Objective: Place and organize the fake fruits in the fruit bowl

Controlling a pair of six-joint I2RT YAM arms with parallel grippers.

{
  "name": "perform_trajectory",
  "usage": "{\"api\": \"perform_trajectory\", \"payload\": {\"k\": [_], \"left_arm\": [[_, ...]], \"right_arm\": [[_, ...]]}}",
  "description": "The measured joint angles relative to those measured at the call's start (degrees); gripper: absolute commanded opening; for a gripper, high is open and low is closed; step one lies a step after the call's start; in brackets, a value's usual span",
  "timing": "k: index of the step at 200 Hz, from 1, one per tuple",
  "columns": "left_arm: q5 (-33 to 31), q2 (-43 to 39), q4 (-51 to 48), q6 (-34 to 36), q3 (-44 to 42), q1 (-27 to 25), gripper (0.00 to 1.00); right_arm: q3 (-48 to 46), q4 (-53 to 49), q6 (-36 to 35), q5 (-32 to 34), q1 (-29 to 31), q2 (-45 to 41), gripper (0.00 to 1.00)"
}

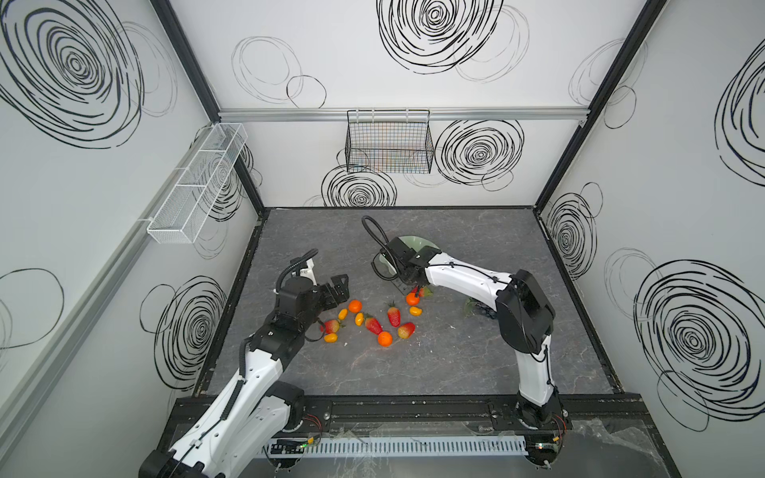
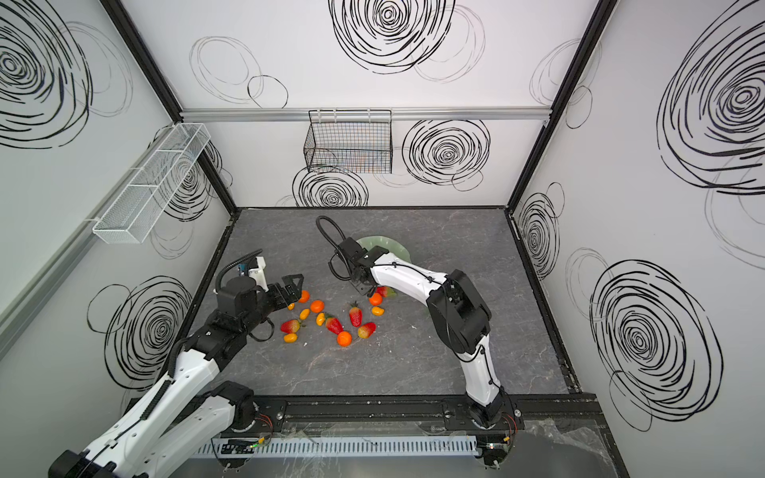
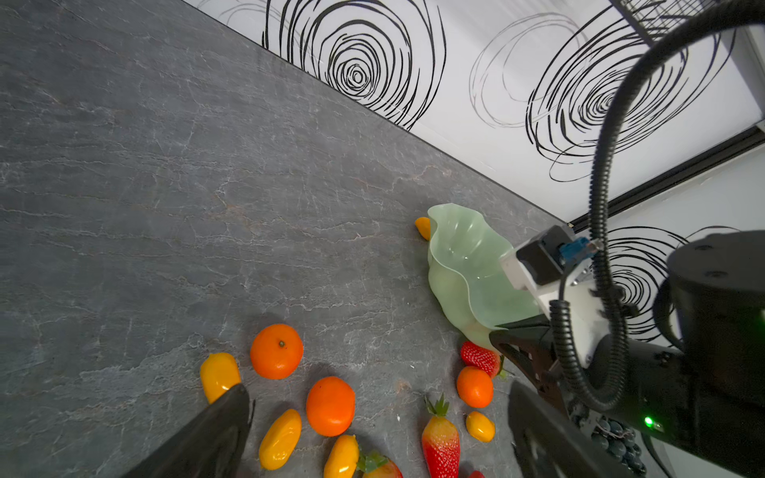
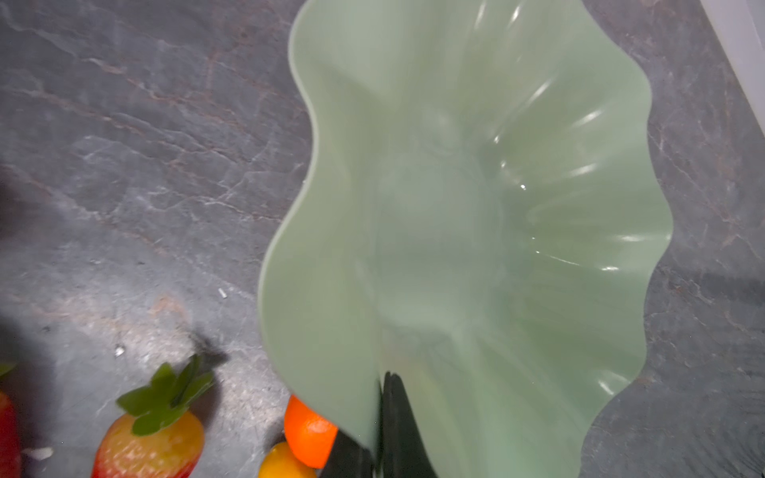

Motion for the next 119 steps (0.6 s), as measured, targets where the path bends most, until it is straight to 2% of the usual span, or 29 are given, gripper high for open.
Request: {"api": "perform_trajectory", "payload": {"k": [40,119], "left_arm": [[0.26,1.31,0.61,0.09,-0.61,-1.07,1.00],[0.11,8.72,3.23,0.94,1.42,-9.40,0.99]], "right_arm": [[-0.02,0.00,0.44,0.35,-1.27,-0.20,0.00],[0.31,-0.04,1.31,2.23,-9.33,-0.04,0.00]]}}
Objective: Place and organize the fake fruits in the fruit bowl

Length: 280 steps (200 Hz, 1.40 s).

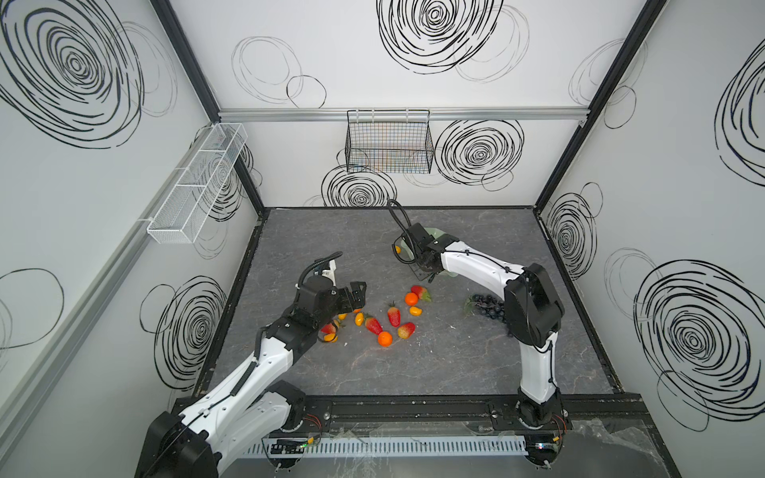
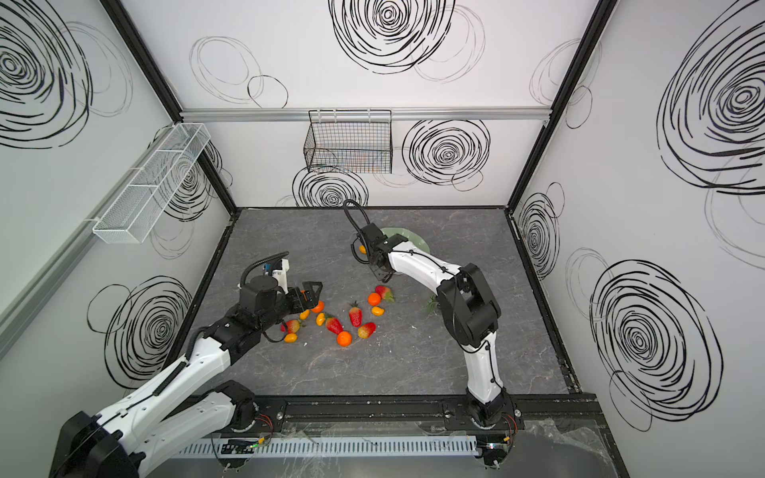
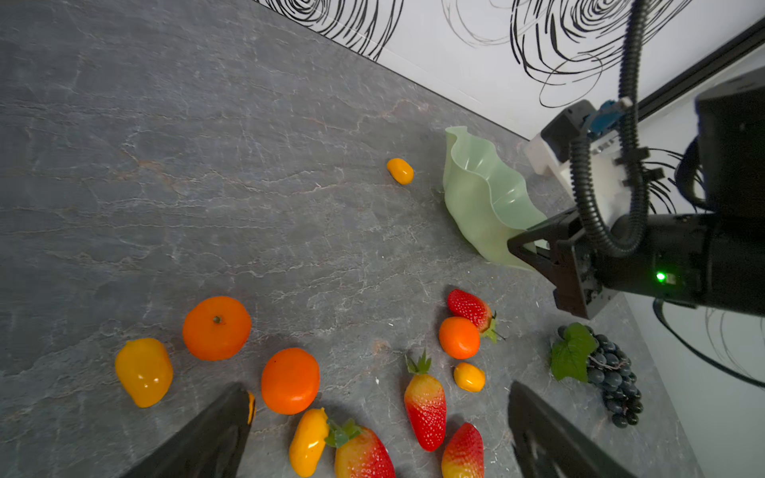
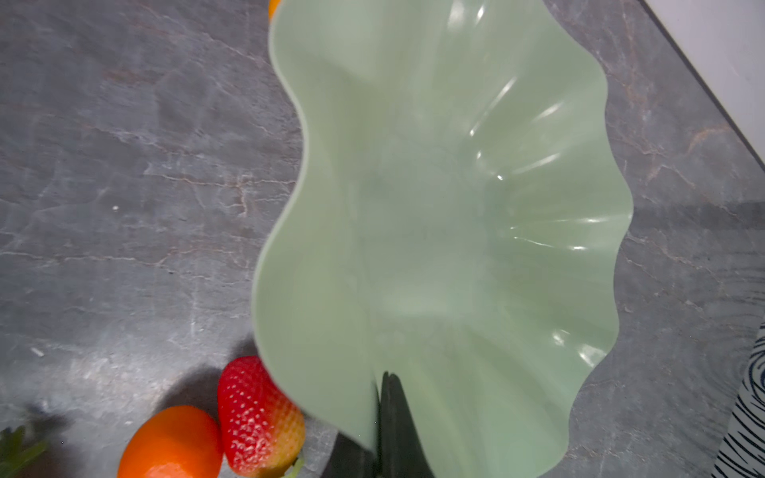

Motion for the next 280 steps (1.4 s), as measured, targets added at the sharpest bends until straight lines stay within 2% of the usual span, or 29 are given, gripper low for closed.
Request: {"api": "perform_trajectory", "payload": {"k": [22,56,81,97,130,162,217,280], "left_arm": [[-0.07,2.38,1.03,0.02,0.90,-1.46,0.99],[-0.02,4.90,1.99,0.00,1.09,-2.27,1.00],[-0.02,5.27,2.05,0.00,1.09,-2.32,0.99],[-0.02,5.25,2.16,0.02,1.09,-2.32,0.99],[0.04,5.20,3.06,0.13,1.07,-2.69,0.99],[0.09,5.20,5.01,0.50,1.07,-5.05,1.00],[-0.94,5.31,11.15,0.55,0.57,-13.77,0.99],[-3.63,9.99,20.13,-1.31,-2.38,-25.20,0.99]], "right_arm": [[1.18,-0.48,0.00,-0.02,-0.28,1.20,0.00],[2.25,-1.18,0.00,0.00,-0.15,3.17,0.10],[2.25,-1.36,0.20,-1.51,-0.13,3.41,0.21],[2.16,-2.43,0.61,-3.15,-0.17,3.43,0.32],[0.96,-2.95,2.29,-5.84,-0.61,2.58,0.41],[-4.98,-2.62,5.11,-7.28,-1.18,-4.24,0.43],[-20.81,-1.60,12.76,-5.86,-2.10,-21.51,0.41],[-33.62,-3.98,22.03,-2.71,-2.10,-24.98,0.41]]}}
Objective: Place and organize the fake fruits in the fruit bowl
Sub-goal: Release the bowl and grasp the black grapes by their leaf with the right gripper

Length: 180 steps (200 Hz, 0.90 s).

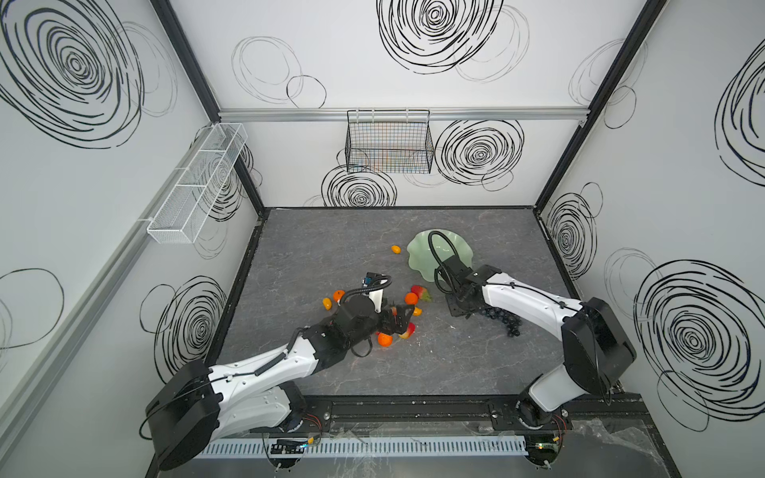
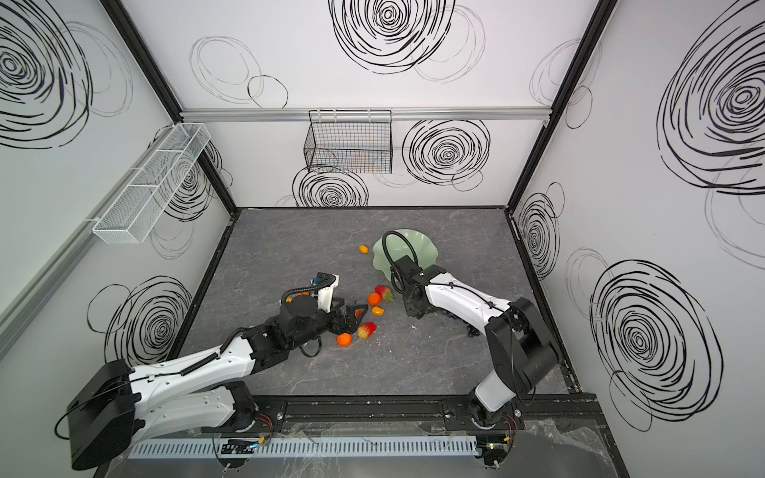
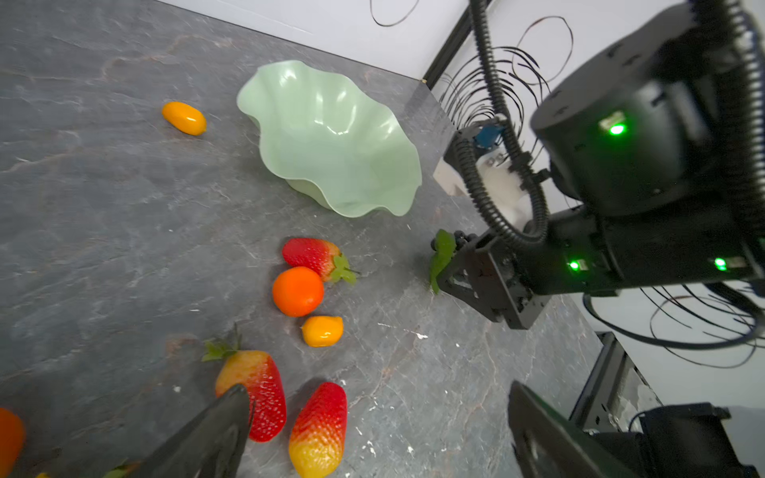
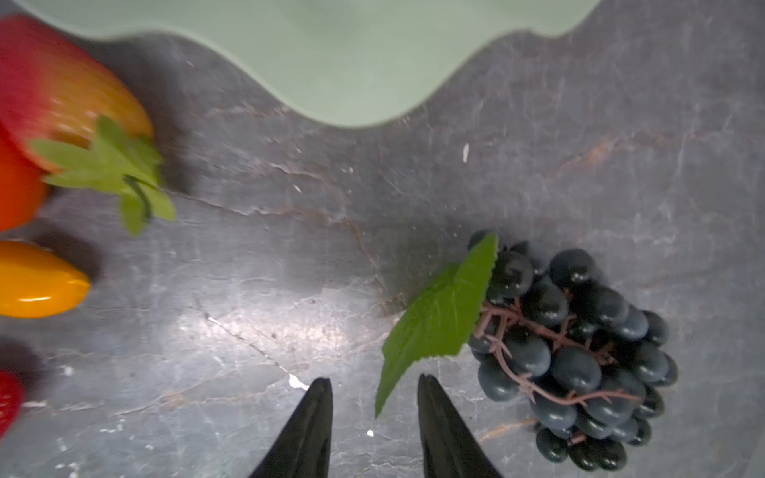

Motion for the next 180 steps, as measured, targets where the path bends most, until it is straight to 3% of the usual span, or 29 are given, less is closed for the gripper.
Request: {"api": "perform_trajectory", "payload": {"k": [80,132,180], "left_arm": [[-2.29,-1.51,3.87,-2.16,-2.62,-1.95,0.99],[-4.72,-8.46,3.82,-3.04,-5.90,0.39,1.00],[-4.00,-9.01,3.58,-4.02,-7.02,3.80,0.99]], "right_arm": [[0.22,0.11,1.97,7.61,2.58,4.90,0.63],[3.23,-0.02,1.49,12.48,3.13,7.93,0.63],[4.81,-0.20,0.35,15.21,3.13,12.96,0.62]]}}
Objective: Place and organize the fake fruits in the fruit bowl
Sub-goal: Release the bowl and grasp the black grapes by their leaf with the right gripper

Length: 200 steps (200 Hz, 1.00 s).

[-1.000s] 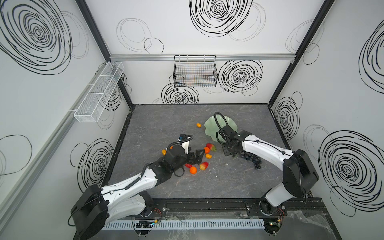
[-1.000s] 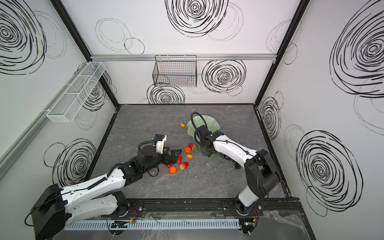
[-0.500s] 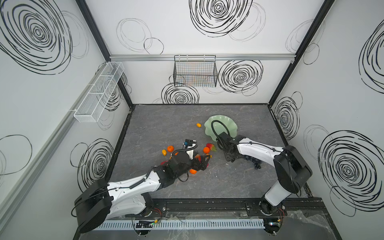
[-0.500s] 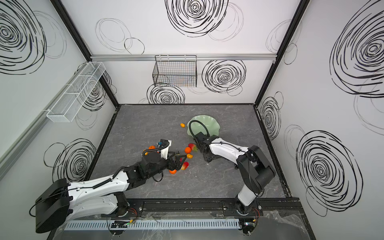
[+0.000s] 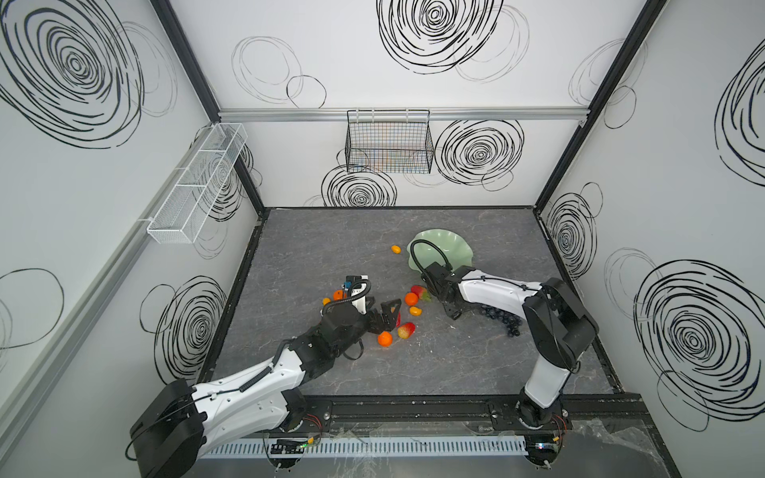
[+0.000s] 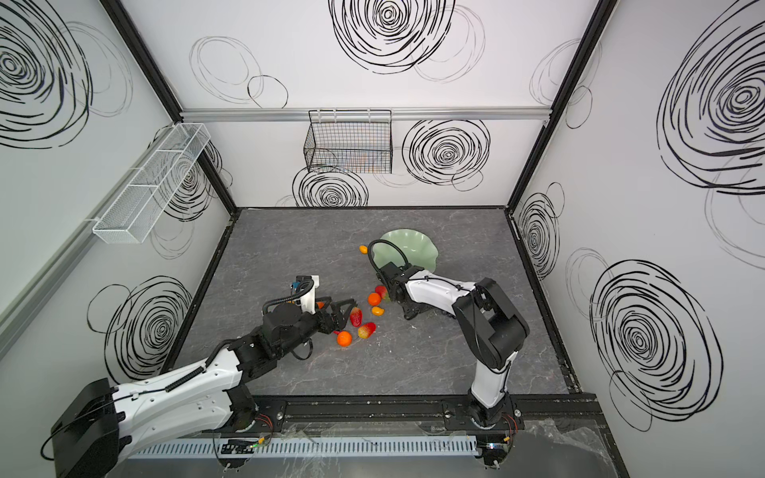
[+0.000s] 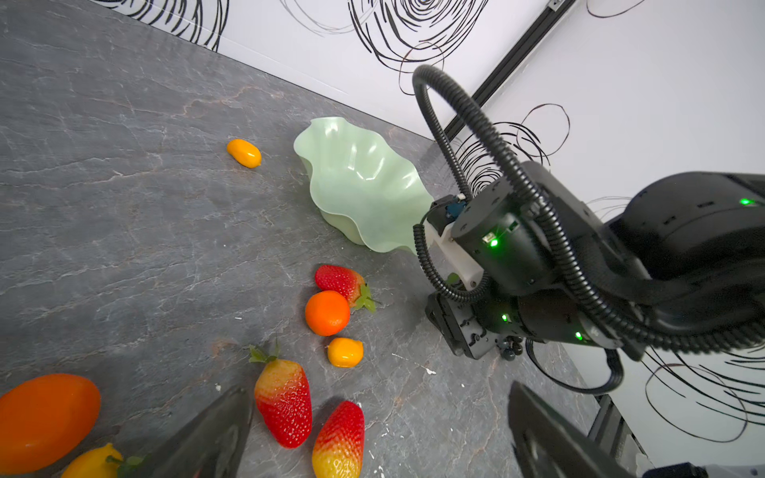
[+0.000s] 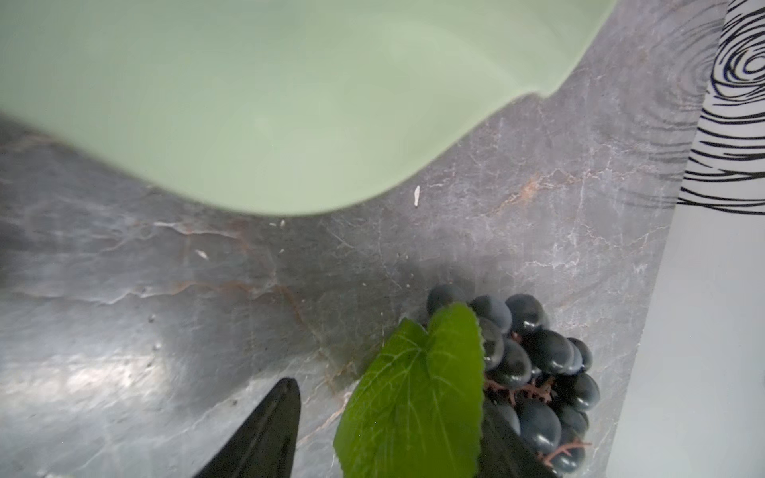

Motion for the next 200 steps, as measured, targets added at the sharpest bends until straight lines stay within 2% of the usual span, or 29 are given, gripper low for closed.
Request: {"api": "perform_trajectory", "payload": {"k": [70,176,200], "left_arm": [[2.16,1.68,0.33,-0.87,0.00,0.15,0.99],[3.08,3.30,1.99,-1.51,0.00,0.15,0.99],[3.39,3.72,1.99,-1.53,0.02,0.15,1.00]], "right_arm": [[1.07,-1.40,-0.63,4.33,0.00,3.63,0.56],[1.44,-2.43,0.44,8.13,-0.96,4.94,0.19],[1.44,-2.45,0.50,8.24,-1.27,4.94,0.16]]}}
